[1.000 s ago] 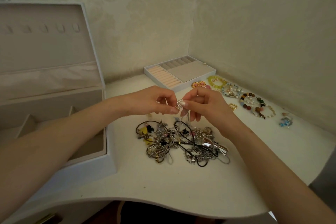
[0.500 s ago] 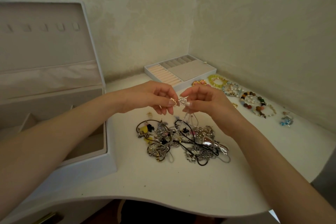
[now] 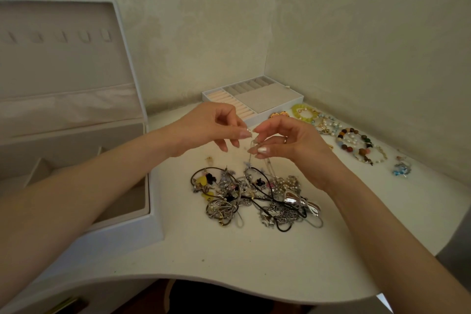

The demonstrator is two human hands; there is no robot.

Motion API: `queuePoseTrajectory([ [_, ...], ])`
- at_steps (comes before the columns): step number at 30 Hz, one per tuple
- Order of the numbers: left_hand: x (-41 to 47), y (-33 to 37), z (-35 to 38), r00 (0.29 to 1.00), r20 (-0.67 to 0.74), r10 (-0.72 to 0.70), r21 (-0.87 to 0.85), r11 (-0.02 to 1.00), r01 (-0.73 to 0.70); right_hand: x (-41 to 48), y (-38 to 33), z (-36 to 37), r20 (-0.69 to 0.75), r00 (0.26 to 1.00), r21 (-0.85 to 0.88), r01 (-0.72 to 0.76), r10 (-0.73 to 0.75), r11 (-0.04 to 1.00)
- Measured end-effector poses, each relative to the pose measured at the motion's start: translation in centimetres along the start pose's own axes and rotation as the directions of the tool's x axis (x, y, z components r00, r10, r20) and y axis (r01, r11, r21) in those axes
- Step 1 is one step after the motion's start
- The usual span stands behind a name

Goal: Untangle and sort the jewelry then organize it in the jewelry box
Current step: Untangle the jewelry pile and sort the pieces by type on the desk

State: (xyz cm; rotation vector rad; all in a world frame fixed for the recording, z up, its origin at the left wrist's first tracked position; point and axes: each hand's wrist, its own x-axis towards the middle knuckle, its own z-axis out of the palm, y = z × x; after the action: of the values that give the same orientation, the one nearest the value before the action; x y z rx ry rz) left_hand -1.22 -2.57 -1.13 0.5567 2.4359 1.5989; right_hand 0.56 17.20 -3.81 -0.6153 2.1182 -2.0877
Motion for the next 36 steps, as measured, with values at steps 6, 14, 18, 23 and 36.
queuePoseTrajectory([
  [6, -0.26, 0.44, 0.08, 0.999, -0.015, 0.031, -0.084, 0.996, -0.032, -0.09, -0.07, -0.08, -0.049, 0.999, -0.049, 0.015, -0.017, 0.999],
  [14, -0.32, 0.41, 0.09, 0.992, 0.124, 0.022, -0.076, 0.997, -0.013, -0.08, -0.23, 0.08, -0.111, 0.991, -0.047, 0.073, -0.078, 0.996],
  [18, -0.35, 0.33, 0.23, 0.989, 0.147, 0.032, -0.016, 0.999, -0.03, -0.02, -0.16, 0.09, -0.111, 0.99, -0.063, 0.082, -0.088, 0.995],
  [23, -0.29, 0.35, 0.35, 0.989, 0.148, 0.023, 0.076, 0.996, -0.035, -0.02, -0.19, 0.27, -0.082, 0.992, -0.067, 0.095, -0.1, 0.993],
  [36, -0.55, 0.57, 0.42, 0.969, 0.239, -0.057, 0.175, 0.984, 0.015, -0.16, -0.3, 0.52, -0.051, 0.992, -0.097, 0.108, -0.113, 0.989],
])
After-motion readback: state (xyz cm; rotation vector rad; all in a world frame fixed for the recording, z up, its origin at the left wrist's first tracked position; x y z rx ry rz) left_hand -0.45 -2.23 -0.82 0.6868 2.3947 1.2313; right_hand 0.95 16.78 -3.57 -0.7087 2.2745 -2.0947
